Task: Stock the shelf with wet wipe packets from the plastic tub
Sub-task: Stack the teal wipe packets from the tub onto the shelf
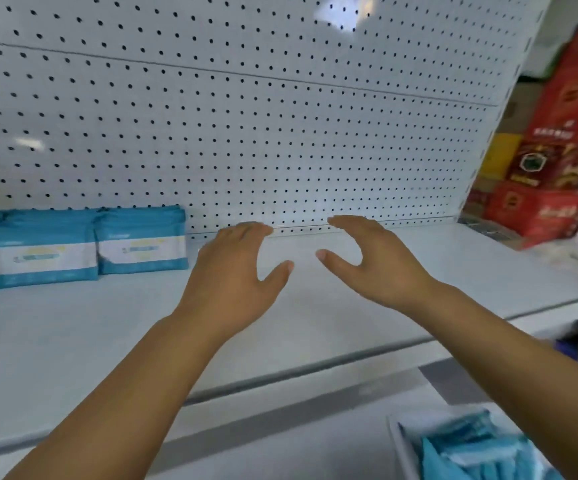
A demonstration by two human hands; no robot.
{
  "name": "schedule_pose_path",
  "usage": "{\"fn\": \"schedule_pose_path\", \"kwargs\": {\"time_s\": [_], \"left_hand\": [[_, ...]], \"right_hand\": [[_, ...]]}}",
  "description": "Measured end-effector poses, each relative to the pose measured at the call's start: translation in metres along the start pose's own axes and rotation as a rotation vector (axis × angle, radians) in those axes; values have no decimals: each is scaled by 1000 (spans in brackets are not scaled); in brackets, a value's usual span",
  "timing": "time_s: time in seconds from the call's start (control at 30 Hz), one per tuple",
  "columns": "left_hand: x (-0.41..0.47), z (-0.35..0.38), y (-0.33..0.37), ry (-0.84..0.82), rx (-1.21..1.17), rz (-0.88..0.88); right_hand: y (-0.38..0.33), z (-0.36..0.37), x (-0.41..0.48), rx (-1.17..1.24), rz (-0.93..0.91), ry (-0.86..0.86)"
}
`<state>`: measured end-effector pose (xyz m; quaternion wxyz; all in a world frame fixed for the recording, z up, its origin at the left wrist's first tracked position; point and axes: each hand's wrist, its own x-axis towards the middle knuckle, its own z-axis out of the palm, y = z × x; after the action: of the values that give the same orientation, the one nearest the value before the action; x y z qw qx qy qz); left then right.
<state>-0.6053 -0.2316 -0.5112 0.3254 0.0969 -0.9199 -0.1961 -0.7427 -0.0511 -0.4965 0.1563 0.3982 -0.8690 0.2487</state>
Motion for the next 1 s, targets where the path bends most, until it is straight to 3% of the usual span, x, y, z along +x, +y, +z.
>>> {"fn": "schedule_pose_path", "kwargs": {"time_s": [0.27, 0.5, 0.63, 0.7, 0.9, 1.0], "left_hand": [[20, 92, 120, -117, -271, 51], [-32, 174, 180, -265, -476, 179], [-63, 212, 174, -380, -366, 353], [-74, 224, 168, -476, -376, 404], [-111, 244, 148, -622, -420, 274], [-127, 255, 134, -682, -382, 258]], "right_hand": [[113, -83, -95, -94, 255, 29], [174, -114, -192, -88, 555, 78], [190, -110, -237, -94, 675, 60], [195, -102, -260, -78, 745, 6], [201, -59, -329, 38, 918, -317], [196, -35, -343, 111, 930, -384]]}}
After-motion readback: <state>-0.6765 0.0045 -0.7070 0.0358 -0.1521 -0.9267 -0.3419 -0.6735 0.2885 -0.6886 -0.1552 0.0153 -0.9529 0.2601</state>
